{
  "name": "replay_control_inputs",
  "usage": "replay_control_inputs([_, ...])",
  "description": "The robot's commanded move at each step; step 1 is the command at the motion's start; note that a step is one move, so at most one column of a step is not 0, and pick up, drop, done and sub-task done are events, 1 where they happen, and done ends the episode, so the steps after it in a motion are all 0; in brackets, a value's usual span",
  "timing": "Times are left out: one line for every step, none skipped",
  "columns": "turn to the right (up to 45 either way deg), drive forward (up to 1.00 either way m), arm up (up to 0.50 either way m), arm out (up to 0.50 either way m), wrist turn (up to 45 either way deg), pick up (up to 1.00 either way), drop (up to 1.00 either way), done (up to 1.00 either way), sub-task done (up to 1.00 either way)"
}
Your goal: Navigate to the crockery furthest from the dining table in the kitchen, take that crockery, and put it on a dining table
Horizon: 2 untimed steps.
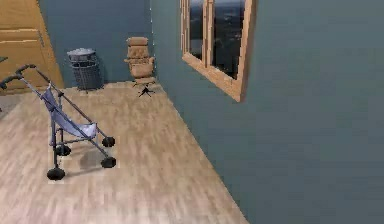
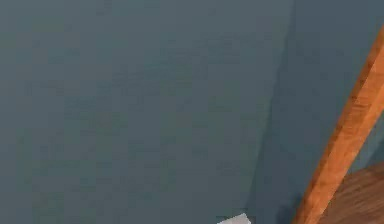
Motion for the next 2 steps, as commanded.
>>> replay_control_inputs([-45.0,0.00,0.00,0.00,0.0,0.00,0.00,0.00,0.00])
replay_control_inputs([-3.0,0.00,0.00,0.00,0.0,0.00,0.00,0.00,0.00])
